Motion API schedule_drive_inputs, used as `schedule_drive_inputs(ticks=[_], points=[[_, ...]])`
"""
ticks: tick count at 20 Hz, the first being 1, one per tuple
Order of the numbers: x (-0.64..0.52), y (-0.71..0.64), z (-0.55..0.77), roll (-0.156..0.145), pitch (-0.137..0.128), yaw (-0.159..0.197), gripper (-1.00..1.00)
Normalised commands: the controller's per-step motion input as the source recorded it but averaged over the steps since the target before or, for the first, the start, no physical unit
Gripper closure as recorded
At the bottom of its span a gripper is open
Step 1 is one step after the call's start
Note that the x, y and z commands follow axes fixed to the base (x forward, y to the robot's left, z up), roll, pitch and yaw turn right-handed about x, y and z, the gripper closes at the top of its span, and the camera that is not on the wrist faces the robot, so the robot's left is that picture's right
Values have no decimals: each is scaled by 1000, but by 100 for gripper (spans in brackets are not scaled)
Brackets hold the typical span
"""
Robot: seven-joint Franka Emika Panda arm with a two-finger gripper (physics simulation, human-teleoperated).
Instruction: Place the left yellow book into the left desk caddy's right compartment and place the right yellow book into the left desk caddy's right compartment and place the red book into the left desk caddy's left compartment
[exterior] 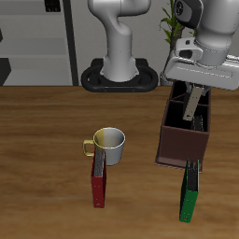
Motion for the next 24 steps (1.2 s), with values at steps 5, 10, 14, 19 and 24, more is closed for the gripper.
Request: schedule_drive_inputs(ticks=[5, 10, 14, 19, 24], points=[[-64, -92, -41, -13, -8, 11, 100], [23, -123, -142, -12, 12, -2, 100], [65, -104, -187, -2, 18, -6, 100], [78, -12, -304, 5, 40, -24, 100], [55, 57, -280, 28, 50, -8, 100]])
